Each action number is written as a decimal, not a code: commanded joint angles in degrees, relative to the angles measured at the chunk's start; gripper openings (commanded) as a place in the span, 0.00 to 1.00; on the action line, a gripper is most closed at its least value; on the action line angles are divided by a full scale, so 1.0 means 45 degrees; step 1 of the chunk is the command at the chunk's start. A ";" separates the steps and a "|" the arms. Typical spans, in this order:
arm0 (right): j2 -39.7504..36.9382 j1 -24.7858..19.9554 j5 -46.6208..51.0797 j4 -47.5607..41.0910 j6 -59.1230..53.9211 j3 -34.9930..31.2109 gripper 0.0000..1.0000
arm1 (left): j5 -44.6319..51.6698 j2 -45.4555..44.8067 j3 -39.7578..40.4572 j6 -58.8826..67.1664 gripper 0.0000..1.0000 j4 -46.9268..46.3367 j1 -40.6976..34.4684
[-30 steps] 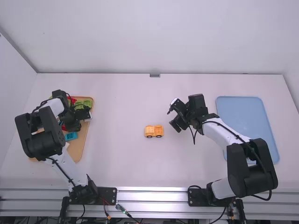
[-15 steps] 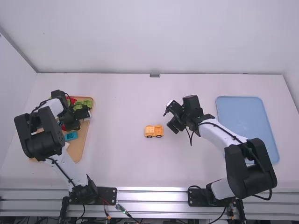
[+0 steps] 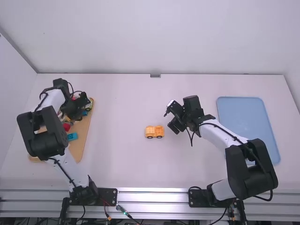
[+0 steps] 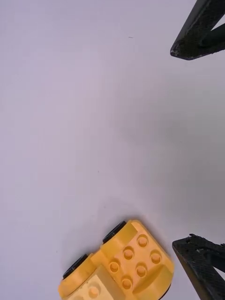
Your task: Assemble lego blocks to make yellow taxi
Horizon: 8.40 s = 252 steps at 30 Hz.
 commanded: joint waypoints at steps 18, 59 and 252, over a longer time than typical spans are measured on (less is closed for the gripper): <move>-0.2166 -0.1486 -0.0024 -0.0092 0.3468 0.0423 0.99 | 0.1588 -0.0044 0.2205 -0.3609 0.02 -0.1792 -0.5775; -0.9049 -1.0423 -0.5129 -0.2375 0.2278 -0.3929 0.99 | 0.1506 0.1496 0.2205 -0.4279 0.02 0.1146 -1.4387; 0.5775 0.0554 0.1379 -0.7111 0.9680 0.5285 0.00 | 0.9782 -0.4964 -0.6441 0.2195 0.99 0.7155 -0.5775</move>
